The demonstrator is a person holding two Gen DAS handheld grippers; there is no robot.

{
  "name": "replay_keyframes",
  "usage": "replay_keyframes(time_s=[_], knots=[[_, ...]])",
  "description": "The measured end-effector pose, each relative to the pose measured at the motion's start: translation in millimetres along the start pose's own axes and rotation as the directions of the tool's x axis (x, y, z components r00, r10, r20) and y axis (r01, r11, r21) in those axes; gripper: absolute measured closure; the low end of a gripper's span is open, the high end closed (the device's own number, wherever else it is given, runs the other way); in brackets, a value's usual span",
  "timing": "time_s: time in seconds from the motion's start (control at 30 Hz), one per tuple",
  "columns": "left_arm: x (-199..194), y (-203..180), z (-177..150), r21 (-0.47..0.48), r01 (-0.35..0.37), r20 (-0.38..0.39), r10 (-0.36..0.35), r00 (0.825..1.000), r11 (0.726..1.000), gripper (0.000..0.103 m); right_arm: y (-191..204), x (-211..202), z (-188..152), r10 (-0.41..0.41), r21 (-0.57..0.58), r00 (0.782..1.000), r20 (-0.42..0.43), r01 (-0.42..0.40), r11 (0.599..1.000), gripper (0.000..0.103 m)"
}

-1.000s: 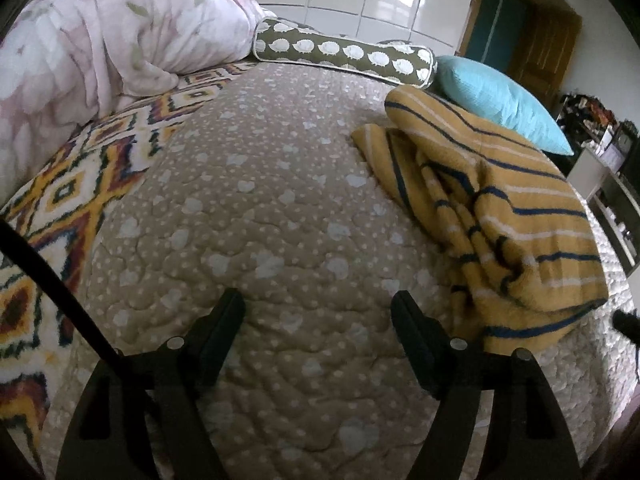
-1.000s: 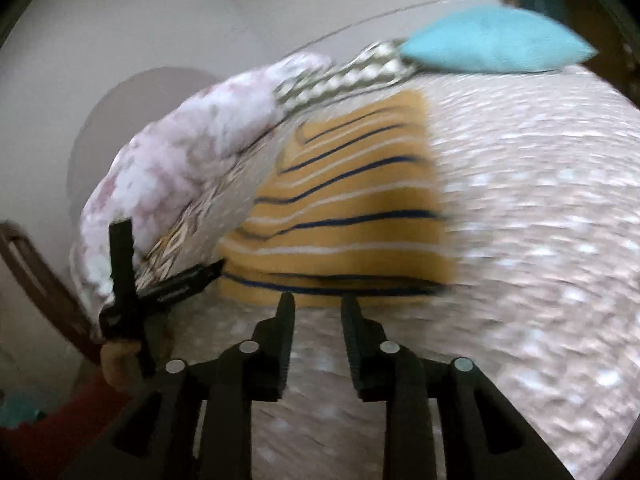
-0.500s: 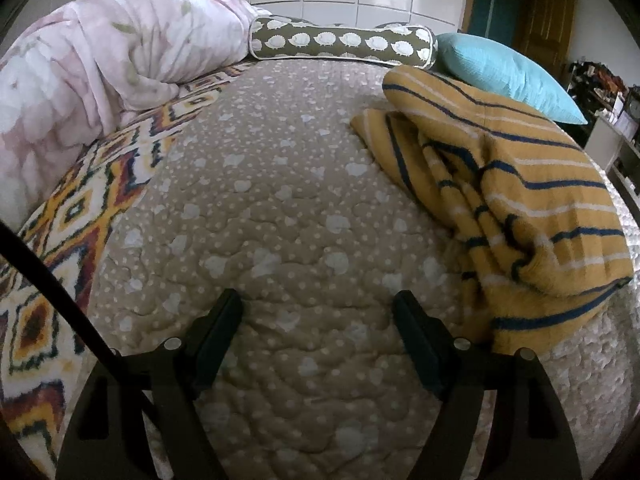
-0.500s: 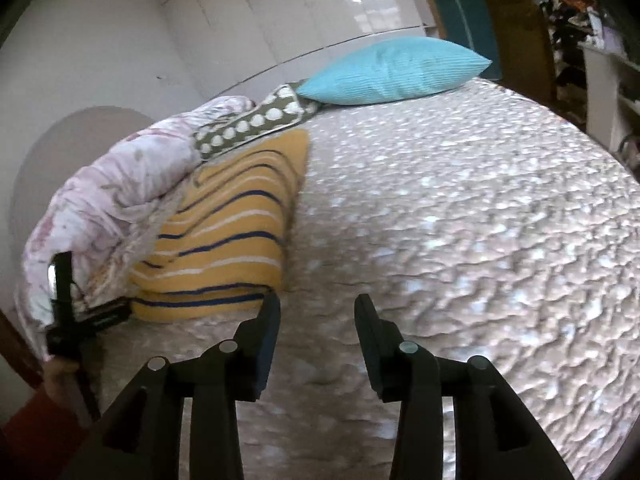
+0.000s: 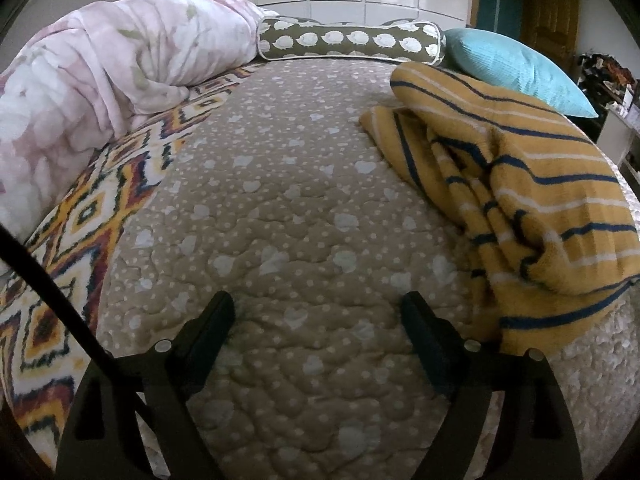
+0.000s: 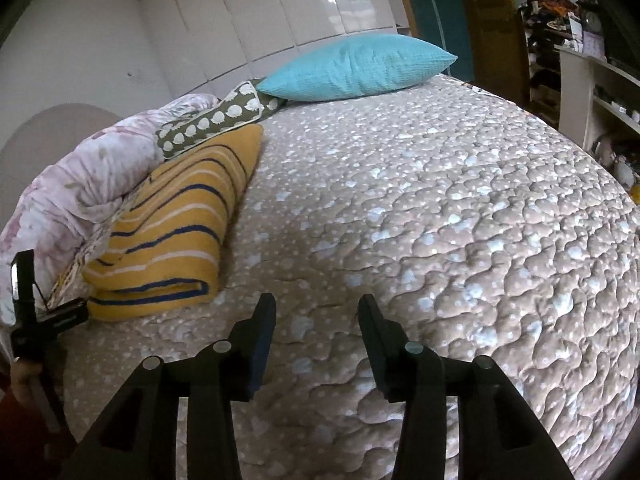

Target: Fold small clothes

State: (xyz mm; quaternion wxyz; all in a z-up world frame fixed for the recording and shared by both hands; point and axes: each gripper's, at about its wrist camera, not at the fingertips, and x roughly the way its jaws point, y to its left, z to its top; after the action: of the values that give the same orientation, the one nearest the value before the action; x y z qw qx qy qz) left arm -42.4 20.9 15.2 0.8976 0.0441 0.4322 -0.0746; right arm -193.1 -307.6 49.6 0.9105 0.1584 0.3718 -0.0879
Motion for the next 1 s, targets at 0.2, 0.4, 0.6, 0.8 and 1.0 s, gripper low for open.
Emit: replay_keyframes(time_s=[0.2,0.4,0.6,0.8,1.0], knots=[[-1.1,0.0,-0.9,-0.002,-0.027,-0.001,0.027,1.0,1.0,0.012,5.6,15.4,2.3,-0.043,-0.032,0.999,-0.019,0.043,0.999,0.046],[3.1,3.0,2.0,-0.021,-0.05,-0.036,0.049,0.998,0.999,0.003,13.6,21.2,-1.8,-0.077,-0.085,0.997,-0.011,0.076,0.994,0.039],[9.3,6.5,8.4,-0.029,-0.041,-0.093,0.038,0.995,0.999,0.0,17.1,23.9,-4.8,-0.087,-0.116,0.996,-0.012,0.085,0.99,0.033],[8.2,7.9,8.5,-0.035,-0.041,-0.079,0.038,0.996,0.999,0.0,18.8,26.2,-7.5,-0.074,-0.134,0.997,-0.003,0.073,0.988,0.027],[-33.8,-5.7,-2.5,-0.05,-0.158,0.048,0.16,0.986,0.986,0.0,18.6,26.8,-8.3,-0.071,-0.143,0.997,0.003,0.071,0.987,0.026]])
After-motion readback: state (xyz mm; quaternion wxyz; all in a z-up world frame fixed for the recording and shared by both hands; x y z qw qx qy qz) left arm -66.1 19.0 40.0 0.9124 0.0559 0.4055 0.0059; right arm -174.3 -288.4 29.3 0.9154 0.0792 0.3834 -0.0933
